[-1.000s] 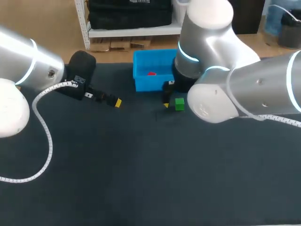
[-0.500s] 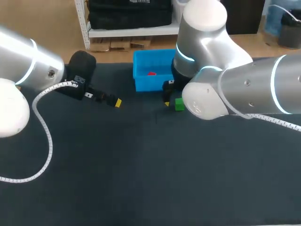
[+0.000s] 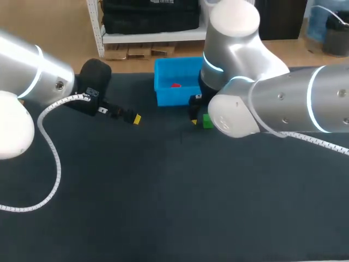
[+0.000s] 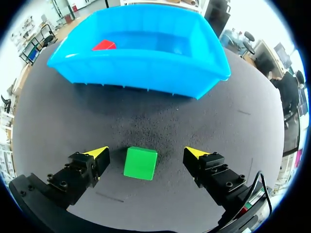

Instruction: Use the left arm to pick the red cube and place it into the blue plastic box first, then use the right arm to grasp the green cube and put it into the same blue plastic box after the first action is fully finished.

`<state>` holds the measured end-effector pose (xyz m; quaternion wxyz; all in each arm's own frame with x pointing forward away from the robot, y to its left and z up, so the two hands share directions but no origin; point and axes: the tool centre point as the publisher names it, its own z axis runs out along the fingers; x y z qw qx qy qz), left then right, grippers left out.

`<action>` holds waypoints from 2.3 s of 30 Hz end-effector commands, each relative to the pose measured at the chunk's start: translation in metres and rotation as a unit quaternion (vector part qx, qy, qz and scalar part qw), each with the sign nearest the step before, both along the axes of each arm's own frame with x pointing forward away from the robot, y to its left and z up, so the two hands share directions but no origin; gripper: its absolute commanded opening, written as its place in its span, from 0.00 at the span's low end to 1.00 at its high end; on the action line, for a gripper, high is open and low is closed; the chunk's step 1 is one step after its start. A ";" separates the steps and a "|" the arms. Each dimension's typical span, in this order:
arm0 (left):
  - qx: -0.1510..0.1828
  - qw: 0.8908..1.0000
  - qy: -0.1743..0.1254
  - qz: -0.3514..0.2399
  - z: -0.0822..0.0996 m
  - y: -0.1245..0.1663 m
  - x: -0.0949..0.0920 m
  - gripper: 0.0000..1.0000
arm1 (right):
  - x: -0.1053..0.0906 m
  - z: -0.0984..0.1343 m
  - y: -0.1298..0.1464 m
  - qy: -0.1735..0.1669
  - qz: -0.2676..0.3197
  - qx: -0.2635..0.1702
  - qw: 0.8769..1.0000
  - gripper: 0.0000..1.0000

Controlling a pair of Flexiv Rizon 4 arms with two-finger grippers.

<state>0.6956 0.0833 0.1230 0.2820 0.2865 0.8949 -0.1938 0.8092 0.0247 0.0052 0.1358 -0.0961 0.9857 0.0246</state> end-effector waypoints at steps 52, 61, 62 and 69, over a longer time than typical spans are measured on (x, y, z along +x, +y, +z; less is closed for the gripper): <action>-0.003 1.000 -0.001 -0.003 -0.001 0.001 0.000 1.00 | -0.006 0.093 0.000 -0.035 -0.006 0.026 0.999 0.00; -0.003 1.000 -0.001 -0.003 -0.001 0.001 0.000 1.00 | -0.016 0.146 -0.004 -0.071 -0.003 0.052 0.996 0.00; -0.003 1.000 -0.001 -0.003 -0.001 0.001 0.000 1.00 | -0.018 0.149 -0.004 -0.076 -0.002 0.053 0.996 0.00; -0.003 1.000 -0.001 -0.003 -0.001 0.001 0.000 1.00 | -0.020 0.151 -0.006 -0.088 -0.004 0.089 0.992 0.00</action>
